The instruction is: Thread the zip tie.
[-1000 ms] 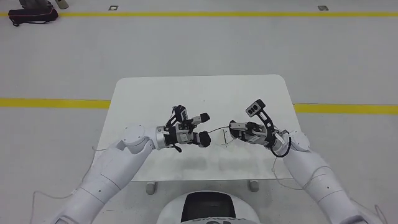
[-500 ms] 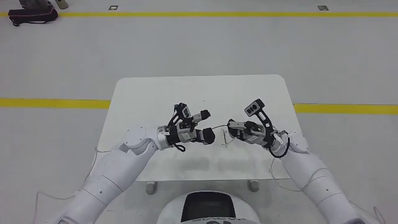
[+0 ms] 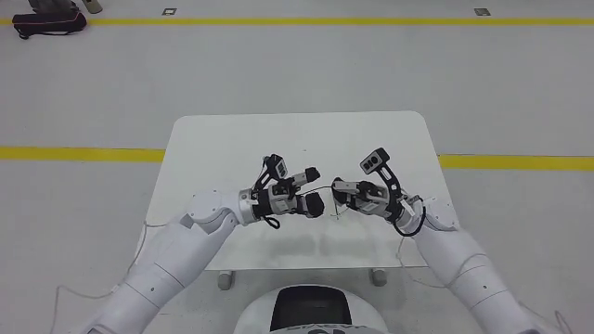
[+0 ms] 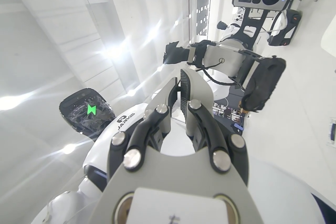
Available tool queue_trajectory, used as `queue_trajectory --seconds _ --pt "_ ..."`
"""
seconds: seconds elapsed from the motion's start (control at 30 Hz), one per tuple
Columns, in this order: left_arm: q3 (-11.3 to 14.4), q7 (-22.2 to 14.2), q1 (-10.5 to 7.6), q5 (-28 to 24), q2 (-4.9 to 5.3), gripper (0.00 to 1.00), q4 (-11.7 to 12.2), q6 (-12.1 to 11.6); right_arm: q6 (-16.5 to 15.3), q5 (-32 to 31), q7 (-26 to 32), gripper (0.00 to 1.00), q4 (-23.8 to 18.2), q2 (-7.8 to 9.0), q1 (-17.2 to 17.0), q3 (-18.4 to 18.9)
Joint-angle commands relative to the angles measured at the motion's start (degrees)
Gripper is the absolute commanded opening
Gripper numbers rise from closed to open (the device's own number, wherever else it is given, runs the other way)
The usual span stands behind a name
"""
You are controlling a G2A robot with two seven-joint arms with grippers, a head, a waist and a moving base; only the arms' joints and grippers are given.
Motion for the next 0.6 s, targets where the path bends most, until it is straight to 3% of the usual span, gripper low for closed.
queue_trajectory --seconds 0.0,0.13,0.4,0.57 --pt "0.1 0.0 -0.14 0.8 0.03 1.00 0.0 0.3 0.0 0.0 0.2 0.00 0.0 -0.08 0.0 0.0" --pt "0.3 0.1 -0.21 1.2 0.04 0.99 -0.3 0.3 0.0 -0.1 0.5 0.00 0.1 -0.26 0.1 -0.1" --pt "0.4 0.2 -0.41 1.4 0.05 0.50 -0.2 0.3 0.5 -2.6 -0.3 0.00 0.5 -0.38 0.3 -0.1" --pt "0.3 1.6 -0.63 4.5 0.27 0.39 -0.4 0.2 0.9 -5.6 -1.4 0.00 0.3 -0.13 0.2 0.5"
